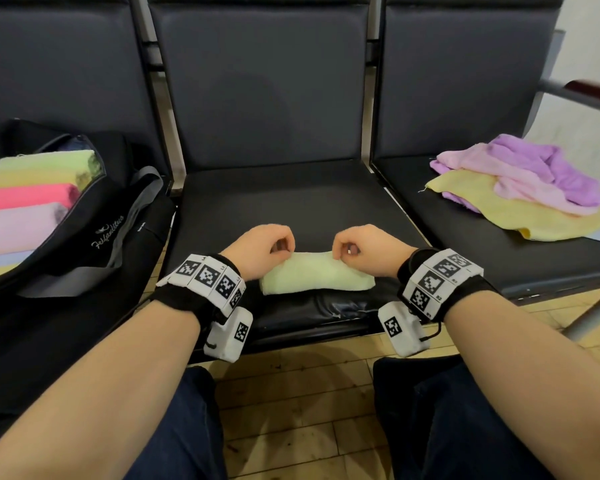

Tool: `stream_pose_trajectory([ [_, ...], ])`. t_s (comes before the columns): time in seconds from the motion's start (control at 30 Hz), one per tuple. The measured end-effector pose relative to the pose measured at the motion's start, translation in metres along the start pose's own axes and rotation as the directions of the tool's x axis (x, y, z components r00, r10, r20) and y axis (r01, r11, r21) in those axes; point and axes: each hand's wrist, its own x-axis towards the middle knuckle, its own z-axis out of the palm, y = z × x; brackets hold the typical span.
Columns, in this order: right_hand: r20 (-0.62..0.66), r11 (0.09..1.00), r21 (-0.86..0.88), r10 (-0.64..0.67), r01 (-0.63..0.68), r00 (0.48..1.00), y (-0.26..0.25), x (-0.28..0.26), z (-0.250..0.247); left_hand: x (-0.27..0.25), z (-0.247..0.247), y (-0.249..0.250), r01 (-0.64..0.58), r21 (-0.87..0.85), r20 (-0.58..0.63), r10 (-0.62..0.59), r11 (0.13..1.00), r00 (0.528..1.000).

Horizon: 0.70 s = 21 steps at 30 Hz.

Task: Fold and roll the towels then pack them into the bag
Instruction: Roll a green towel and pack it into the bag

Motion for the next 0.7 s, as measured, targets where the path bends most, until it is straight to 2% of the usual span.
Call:
stream_pose_trajectory([
  [0.13, 0.045, 0.998, -0.016, 0.067, -0.066, 0.997, -0.0035, -0.0064, -0.0032, -0.0016, 0.0002, 0.0019, 0.063, 0.019, 0.057, -0.065, 0.998, 0.996],
  [0.2, 0.107, 0.996, -0.035, 0.087, -0.084, 0.99, -0.0017, -0.0075, -0.003, -0.0017, -0.0007, -0.0004, 0.08, 0.069, 0.12, -0.088, 0.994, 0.989],
  [0.3, 0.164, 0.995, -0.08, 0.071, -0.059, 0.984, 0.0041, -0.0066, 0.0023, -0.0025, -0.001, -0.0012, 0.061, 0.229, 0.235, -0.116, 0.971, 0.965],
  [0.37, 0.164, 0.997, -0.057, 0.061, -0.052, 0.985, 0.0061, -0.0063, 0.005, -0.0023, -0.0007, 0.0013, 0.05, 0.339, 0.239, -0.137, 0.94, 0.961],
  [0.47, 0.124, 0.991, 0.069, 0.104, -0.113, 0.987, 0.0037, -0.008, 0.003, -0.0008, -0.0021, 0.0039, 0.112, 0.24, 0.221, -0.166, 0.964, 0.961],
  [0.6, 0.099, 0.989, 0.097, 0.103, -0.113, 0.99, 0.0024, -0.0075, 0.0012, -0.0009, -0.0042, 0.0029, 0.178, -0.068, 0.135, -0.168, 0.982, 0.977],
  [0.7, 0.075, 0.982, 0.153, 0.1, -0.111, 0.992, 0.0, -0.0069, -0.0008, 0.0001, -0.0091, 0.0032, 0.155, -0.093, 0.08, -0.148, 0.984, 0.986],
])
